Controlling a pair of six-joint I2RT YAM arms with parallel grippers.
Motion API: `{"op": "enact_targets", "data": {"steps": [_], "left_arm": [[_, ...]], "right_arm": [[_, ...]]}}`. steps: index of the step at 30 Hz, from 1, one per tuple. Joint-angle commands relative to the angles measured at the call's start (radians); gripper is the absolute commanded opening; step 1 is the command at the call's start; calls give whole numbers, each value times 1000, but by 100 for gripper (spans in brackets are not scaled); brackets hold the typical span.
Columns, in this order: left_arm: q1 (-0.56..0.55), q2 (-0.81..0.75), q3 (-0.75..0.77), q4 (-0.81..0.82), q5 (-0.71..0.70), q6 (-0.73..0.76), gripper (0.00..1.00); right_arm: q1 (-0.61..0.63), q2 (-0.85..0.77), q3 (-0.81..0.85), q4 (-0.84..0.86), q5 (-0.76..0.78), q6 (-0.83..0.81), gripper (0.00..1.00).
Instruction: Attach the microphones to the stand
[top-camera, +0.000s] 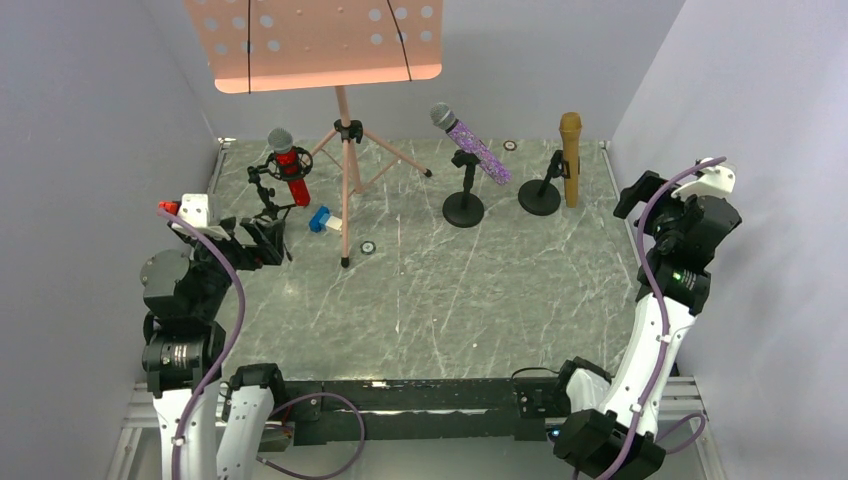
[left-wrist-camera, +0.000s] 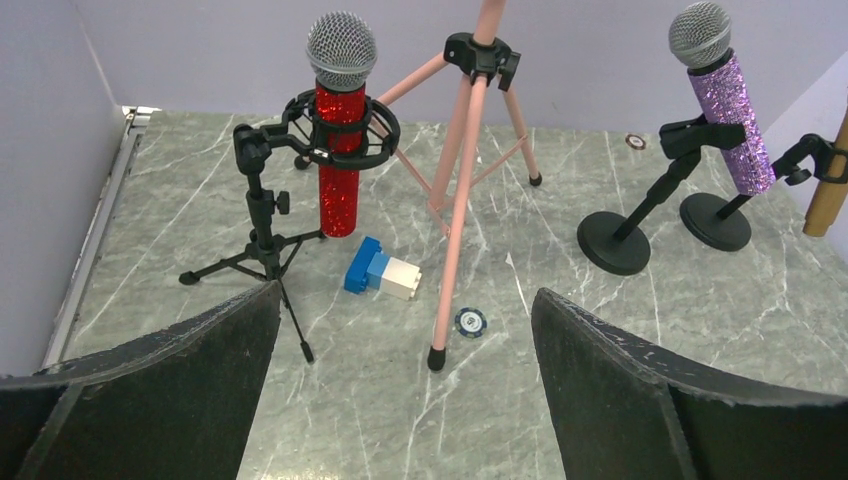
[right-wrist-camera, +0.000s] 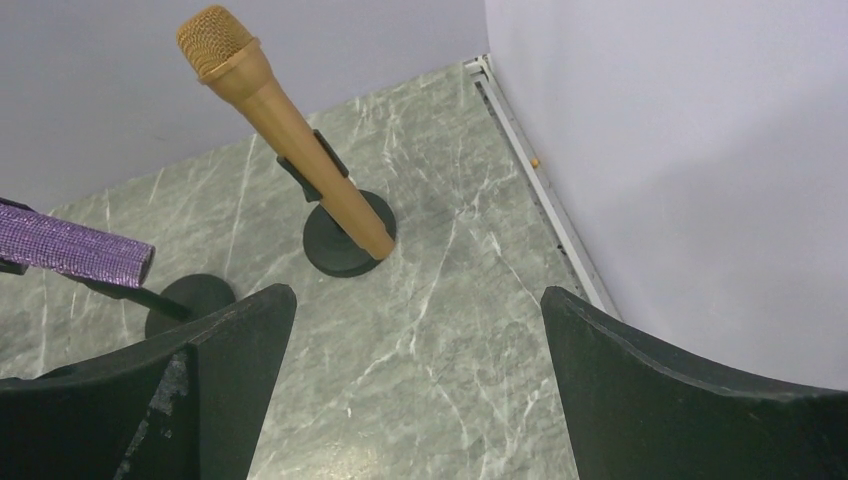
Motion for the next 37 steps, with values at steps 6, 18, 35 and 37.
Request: {"op": "enact_targets", "data": {"steps": [6, 18, 35, 37], "left_arm": [[-2, -5, -9, 6, -21, 23, 99], [-2, -9, -22, 10, -29, 32, 99], [-3, -13, -20, 7, -28, 36, 99], [-3, -13, -21, 6, -29, 37, 99]], "right_arm": [[-3, -3, -20, 63, 6, -5, 100], [-3, -13, -22, 58, -5, -6, 100], [-4, -29, -19, 44, -24, -11, 100], [-3, -33, -17, 35, -42, -20, 100]]}}
